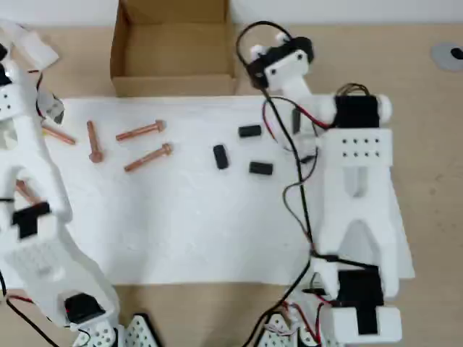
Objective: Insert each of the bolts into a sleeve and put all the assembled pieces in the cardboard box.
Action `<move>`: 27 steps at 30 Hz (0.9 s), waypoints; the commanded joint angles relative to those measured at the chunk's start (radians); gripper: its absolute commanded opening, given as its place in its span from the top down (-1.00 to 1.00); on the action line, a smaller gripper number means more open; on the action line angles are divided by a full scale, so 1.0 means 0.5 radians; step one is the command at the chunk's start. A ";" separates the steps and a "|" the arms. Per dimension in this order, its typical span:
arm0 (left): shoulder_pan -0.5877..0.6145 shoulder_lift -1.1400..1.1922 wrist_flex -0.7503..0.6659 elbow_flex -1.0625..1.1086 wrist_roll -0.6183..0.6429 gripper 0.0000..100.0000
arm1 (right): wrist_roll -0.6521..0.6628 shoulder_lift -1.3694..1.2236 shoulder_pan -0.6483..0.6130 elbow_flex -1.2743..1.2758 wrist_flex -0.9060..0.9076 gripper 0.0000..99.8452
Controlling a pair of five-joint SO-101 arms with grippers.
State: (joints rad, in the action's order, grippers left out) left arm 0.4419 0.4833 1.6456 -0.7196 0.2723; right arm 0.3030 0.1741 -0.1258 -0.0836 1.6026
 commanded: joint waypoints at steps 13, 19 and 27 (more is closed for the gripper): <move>0.058 0.845 0.068 -0.988 0.255 0.71 | 0.025 -0.370 -0.146 -0.284 0.003 0.80; 0.068 1.039 0.021 -1.227 0.215 0.71 | 0.110 -0.413 -0.146 -0.281 0.003 0.79; 0.077 1.146 -0.190 -1.255 0.221 0.71 | 0.178 -0.410 -0.146 -0.269 0.015 0.65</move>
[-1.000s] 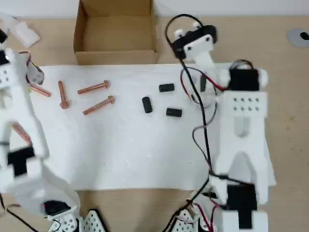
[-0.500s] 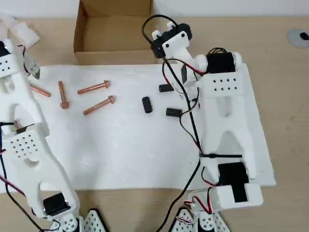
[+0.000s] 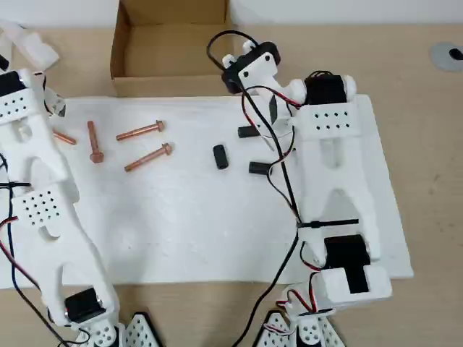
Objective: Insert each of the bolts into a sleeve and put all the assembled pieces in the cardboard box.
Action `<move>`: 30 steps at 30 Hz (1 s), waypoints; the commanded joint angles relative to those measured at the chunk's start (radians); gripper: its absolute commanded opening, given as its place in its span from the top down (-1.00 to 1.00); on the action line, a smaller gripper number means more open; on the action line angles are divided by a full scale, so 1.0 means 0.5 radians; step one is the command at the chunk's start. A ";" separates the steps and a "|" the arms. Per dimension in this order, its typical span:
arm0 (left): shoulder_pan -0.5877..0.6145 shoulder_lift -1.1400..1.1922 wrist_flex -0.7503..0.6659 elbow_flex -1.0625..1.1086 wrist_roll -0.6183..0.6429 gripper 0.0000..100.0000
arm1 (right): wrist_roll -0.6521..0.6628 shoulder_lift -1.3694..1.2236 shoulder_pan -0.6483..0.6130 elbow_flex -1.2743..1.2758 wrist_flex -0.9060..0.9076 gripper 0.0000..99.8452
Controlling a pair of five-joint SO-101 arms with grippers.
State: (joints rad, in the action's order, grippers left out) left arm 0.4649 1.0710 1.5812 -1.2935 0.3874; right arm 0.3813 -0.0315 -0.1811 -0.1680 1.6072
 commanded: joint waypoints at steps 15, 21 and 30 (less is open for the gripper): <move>0.114 -0.023 -0.138 0.126 0.110 0.71 | 0.009 -0.002 -0.035 -0.097 0.006 0.65; 0.101 -0.023 -0.172 0.227 0.160 0.71 | 0.015 -0.002 -0.035 -0.097 0.006 0.65; 0.101 0.020 -0.288 0.264 0.163 0.71 | 0.018 -0.002 -0.035 -0.097 0.006 0.65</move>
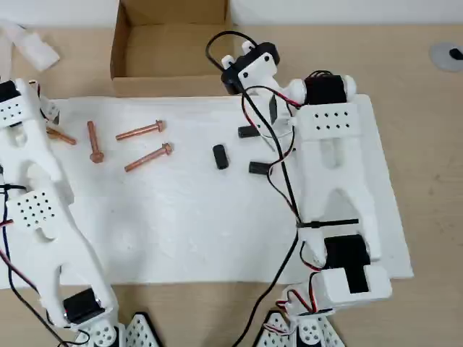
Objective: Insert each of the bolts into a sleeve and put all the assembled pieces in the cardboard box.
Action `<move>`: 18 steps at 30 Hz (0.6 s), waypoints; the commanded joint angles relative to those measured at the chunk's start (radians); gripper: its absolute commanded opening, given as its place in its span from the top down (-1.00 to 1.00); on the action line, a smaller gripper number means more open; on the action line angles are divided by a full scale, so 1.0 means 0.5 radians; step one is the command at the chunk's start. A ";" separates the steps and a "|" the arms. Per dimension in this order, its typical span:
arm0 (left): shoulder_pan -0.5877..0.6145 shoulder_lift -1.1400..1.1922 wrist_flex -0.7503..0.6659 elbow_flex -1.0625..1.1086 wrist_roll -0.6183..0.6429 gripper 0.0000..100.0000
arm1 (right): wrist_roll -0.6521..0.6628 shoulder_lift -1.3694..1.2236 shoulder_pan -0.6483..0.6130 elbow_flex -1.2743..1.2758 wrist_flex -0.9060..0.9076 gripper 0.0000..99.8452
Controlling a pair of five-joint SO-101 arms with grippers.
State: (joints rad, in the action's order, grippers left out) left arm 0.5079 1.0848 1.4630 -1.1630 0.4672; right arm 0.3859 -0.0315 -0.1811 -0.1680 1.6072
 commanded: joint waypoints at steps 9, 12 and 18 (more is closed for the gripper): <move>-0.034 0.091 -0.169 -0.058 -0.046 0.71 | 0.000 0.005 -0.035 -0.097 0.009 0.65; -0.101 0.091 -0.157 -0.046 -0.304 0.71 | -0.003 0.005 -0.035 -0.097 0.009 0.65; -0.126 0.091 0.012 -0.061 -0.399 0.71 | 0.009 0.014 -0.035 -0.100 0.061 0.65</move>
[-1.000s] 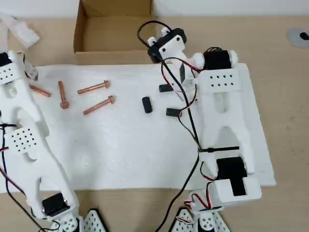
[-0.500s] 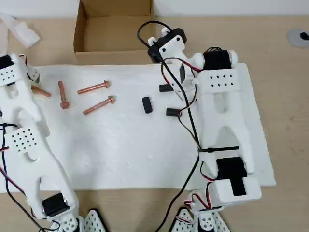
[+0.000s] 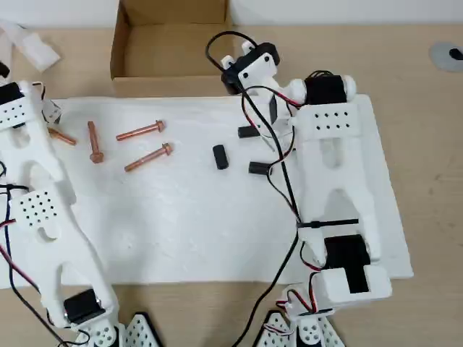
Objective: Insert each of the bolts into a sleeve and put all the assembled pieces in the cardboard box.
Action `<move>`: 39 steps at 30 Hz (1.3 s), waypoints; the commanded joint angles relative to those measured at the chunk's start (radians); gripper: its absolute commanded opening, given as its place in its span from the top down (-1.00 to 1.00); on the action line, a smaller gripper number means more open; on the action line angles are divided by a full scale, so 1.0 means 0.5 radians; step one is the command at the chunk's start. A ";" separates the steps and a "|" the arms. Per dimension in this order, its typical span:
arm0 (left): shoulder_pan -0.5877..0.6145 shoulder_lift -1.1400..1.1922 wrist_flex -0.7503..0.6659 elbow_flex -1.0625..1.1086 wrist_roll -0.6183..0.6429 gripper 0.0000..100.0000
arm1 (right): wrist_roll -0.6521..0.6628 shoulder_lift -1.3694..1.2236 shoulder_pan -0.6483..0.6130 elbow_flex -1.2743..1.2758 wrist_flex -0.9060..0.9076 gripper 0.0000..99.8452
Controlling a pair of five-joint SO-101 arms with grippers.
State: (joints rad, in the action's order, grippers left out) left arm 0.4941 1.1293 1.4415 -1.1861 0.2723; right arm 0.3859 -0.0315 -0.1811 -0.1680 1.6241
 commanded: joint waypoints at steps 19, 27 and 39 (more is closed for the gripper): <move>-0.015 0.002 0.252 0.000 0.163 1.00 | 0.012 0.017 -0.026 -0.118 0.160 0.65; -0.003 -0.017 0.423 -0.129 -0.166 1.00 | -0.150 0.014 -0.041 -0.106 0.206 0.65; 0.015 -0.526 0.641 -0.347 -0.709 0.99 | -0.135 -0.066 -0.388 -0.017 0.157 0.65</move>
State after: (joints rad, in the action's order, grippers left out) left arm 0.4987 1.0648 1.7499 -1.4223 -0.0545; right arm 0.3429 -0.0468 -0.3468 -0.1649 1.7377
